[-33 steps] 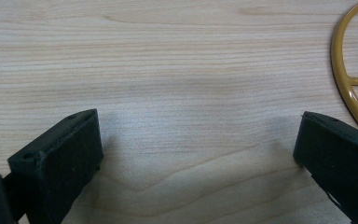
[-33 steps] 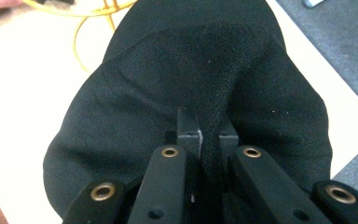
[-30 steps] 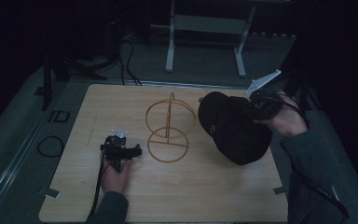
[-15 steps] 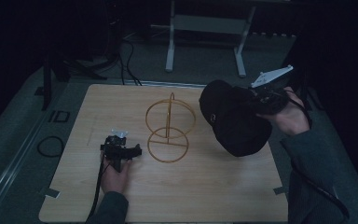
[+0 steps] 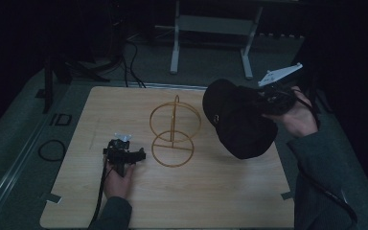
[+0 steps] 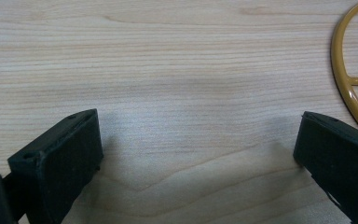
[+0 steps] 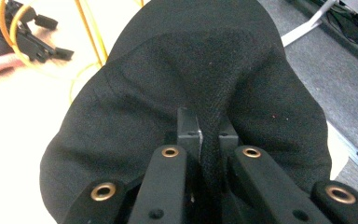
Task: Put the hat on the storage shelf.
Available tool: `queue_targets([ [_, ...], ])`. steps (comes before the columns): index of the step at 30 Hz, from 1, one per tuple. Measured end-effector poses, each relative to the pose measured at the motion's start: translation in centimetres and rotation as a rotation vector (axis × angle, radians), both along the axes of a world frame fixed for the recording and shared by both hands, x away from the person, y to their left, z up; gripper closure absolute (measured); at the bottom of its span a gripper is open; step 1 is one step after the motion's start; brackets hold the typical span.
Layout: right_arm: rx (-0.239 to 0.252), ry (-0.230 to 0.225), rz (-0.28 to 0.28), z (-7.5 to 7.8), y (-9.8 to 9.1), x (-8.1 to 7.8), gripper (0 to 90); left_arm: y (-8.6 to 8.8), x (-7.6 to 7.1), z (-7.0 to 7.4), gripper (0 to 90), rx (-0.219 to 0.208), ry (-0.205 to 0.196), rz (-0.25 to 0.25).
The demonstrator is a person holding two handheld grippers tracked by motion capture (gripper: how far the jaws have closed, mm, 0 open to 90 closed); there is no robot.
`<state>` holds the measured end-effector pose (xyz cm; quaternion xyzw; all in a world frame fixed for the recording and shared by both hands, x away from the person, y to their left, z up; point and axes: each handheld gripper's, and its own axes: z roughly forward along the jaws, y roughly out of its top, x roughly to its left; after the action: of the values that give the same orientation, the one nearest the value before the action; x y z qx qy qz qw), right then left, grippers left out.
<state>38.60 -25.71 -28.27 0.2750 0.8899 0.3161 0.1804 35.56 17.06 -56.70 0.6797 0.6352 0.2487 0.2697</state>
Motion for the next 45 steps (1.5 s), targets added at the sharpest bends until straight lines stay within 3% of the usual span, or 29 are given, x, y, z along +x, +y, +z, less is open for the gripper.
queue_targets([
  [4,0.020,0.001,0.006,0.2,0.2,0.0,86.5,0.0,0.0,0.0,0.7,-0.001,0.000,0.000],
  [45,0.038,-0.030,0.090,2.4,3.8,0.1,86.4,0.0,0.0,0.0,0.7,-0.001,0.001,0.000],
])
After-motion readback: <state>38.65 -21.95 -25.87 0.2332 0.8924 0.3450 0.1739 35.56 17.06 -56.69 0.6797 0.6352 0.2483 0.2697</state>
